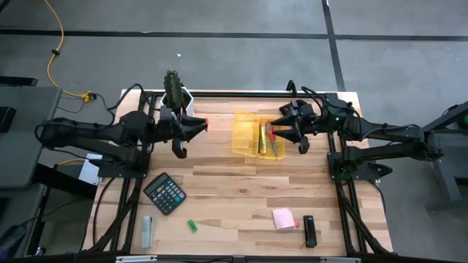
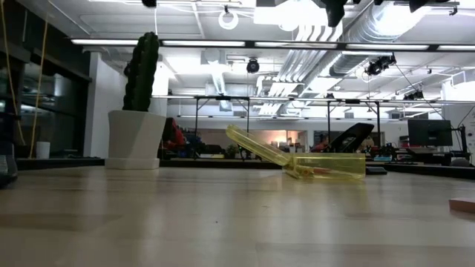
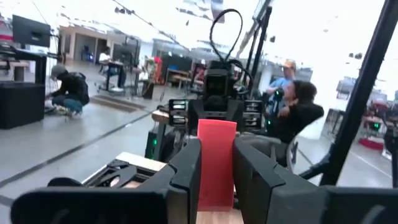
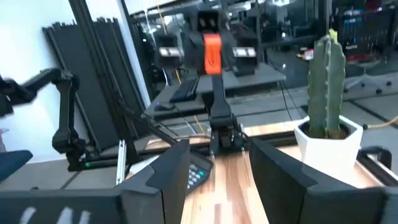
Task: Pack school essentials
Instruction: Put the orange eraser into the yellow supply box
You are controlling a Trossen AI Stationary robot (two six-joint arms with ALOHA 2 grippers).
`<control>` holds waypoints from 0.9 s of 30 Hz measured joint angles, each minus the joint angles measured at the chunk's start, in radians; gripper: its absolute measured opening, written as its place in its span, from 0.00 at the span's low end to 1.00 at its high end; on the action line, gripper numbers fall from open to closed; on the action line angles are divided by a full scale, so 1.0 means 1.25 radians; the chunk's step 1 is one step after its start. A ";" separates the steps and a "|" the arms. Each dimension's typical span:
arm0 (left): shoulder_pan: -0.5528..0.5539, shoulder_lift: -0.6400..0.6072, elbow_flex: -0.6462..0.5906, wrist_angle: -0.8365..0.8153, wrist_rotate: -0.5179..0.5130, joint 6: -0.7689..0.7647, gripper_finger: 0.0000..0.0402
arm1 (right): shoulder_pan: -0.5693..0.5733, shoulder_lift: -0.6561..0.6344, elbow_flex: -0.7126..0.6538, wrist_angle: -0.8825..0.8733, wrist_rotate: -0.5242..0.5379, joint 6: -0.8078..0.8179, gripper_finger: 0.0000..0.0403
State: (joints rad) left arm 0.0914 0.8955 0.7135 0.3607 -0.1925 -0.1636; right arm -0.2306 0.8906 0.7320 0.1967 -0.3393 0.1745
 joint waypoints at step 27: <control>0.100 0.119 -0.076 0.293 0.018 -0.150 0.17 | 0.098 0.100 0.001 0.064 0.287 -0.136 0.40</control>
State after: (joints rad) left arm 0.2165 1.0444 0.6183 0.7274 -0.1695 -0.3507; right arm -0.1082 1.0151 0.7330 0.2761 0.0200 0.0049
